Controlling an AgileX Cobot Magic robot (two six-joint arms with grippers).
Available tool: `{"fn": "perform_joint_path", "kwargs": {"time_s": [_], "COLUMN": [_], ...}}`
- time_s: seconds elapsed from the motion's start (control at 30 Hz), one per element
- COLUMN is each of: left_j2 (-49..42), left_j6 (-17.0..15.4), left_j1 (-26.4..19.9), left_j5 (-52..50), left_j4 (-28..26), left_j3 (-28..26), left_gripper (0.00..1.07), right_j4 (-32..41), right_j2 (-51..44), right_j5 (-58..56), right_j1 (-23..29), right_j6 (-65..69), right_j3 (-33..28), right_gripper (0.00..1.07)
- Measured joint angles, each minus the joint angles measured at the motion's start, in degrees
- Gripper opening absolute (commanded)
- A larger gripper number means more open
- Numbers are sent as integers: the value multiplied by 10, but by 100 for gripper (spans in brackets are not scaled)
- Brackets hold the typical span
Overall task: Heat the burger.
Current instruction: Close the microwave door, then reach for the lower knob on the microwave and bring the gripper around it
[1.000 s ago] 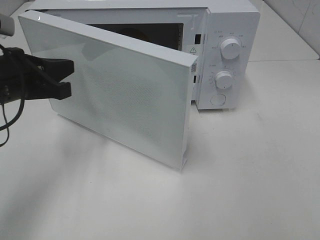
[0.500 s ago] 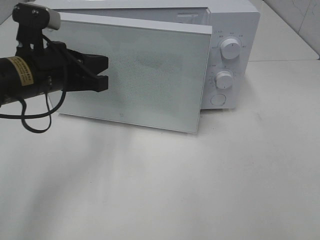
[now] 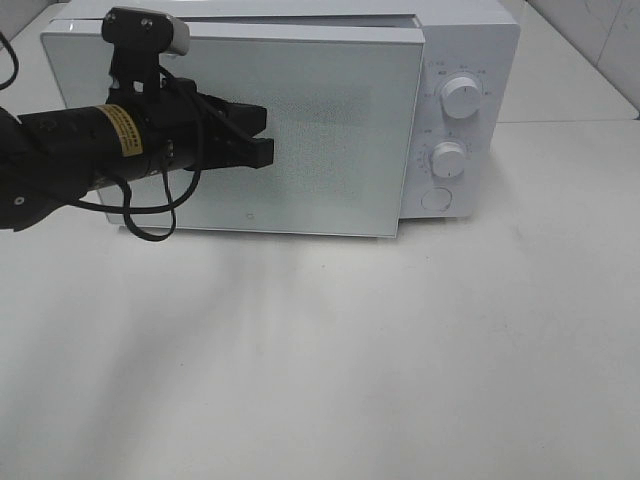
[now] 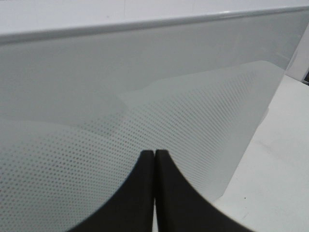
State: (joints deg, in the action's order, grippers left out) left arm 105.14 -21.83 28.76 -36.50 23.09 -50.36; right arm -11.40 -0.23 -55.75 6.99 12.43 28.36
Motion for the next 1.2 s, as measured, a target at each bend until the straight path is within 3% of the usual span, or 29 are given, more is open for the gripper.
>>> {"fn": "perform_joint_path", "kwargs": {"time_s": [0.87,1.2], "left_j2": [101,142], "left_j6": [0,-21], "left_j1": [56,72], "left_j5": [28,58], "left_j4": [6,-12], "left_j3": [-138,-207], "left_gripper": [0,0], "right_j4": [0,-1], "right_j2": [0,0], "right_j5": [0,0], "right_j1": [0,0], "right_j6": [0,0], "right_j3": [0,0], "right_gripper": [76,76]}}
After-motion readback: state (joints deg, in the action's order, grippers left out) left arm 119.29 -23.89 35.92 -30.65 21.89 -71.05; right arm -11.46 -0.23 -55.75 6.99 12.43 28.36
